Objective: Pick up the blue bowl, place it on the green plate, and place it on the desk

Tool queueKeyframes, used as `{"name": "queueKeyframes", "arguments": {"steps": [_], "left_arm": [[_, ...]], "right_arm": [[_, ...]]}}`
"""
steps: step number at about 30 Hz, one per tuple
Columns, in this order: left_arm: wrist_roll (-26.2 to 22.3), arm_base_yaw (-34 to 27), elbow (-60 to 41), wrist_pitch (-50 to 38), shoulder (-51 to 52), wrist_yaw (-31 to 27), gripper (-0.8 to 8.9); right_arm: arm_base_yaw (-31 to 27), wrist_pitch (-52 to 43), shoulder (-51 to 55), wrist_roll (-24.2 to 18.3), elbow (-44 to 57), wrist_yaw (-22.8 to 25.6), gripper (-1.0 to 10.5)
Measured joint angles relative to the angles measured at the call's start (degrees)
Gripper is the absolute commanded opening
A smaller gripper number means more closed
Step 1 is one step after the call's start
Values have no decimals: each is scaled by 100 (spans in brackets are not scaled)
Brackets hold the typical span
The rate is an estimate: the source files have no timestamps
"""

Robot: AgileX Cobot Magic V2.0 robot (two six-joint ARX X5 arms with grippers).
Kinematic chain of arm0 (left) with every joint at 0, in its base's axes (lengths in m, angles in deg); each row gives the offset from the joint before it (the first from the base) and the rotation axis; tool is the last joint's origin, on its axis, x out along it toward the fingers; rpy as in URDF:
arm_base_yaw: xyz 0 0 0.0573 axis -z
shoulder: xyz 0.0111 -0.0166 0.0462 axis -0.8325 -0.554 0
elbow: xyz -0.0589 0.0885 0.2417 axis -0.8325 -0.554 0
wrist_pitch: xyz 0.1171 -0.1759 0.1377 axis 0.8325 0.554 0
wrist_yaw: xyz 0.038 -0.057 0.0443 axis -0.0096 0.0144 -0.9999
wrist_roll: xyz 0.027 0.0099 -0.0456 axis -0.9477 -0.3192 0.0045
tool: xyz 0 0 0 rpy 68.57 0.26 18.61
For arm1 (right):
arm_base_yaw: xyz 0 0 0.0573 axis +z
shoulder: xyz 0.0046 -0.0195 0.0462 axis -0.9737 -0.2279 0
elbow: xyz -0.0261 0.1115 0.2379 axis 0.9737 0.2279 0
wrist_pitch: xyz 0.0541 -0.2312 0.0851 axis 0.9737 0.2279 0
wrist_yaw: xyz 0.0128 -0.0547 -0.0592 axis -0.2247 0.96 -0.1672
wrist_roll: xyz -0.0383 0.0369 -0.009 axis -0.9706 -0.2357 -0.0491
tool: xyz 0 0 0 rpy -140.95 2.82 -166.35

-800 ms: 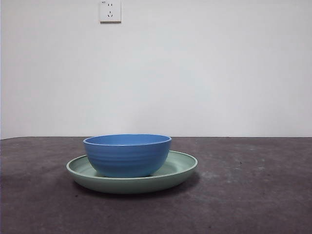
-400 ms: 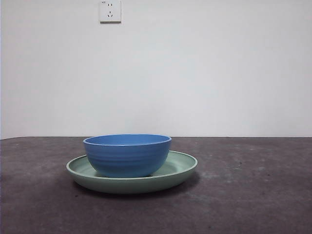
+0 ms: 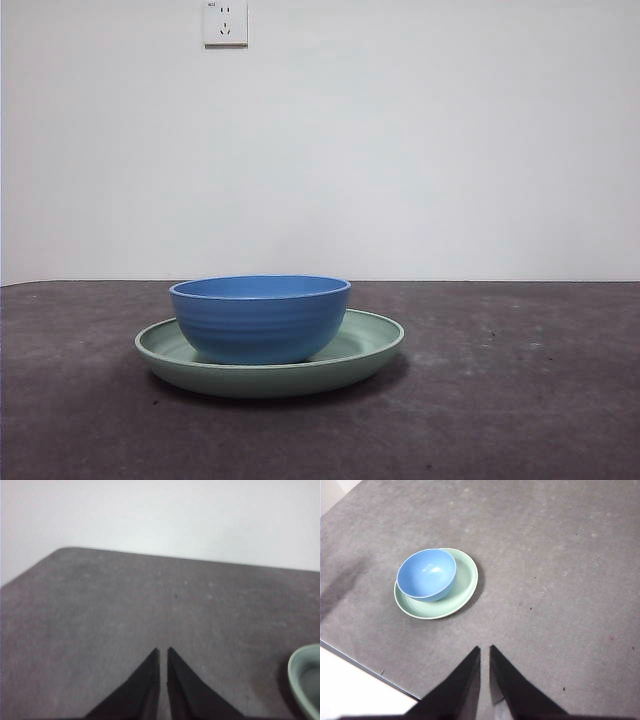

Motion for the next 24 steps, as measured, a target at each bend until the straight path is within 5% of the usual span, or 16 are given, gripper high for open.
{"name": "queueKeyframes", "arguments": {"steps": [24], "left_arm": [[11,0,0,358,-4,0,24]], "right_arm": [[0,0,0,0,0,0,25]]}}
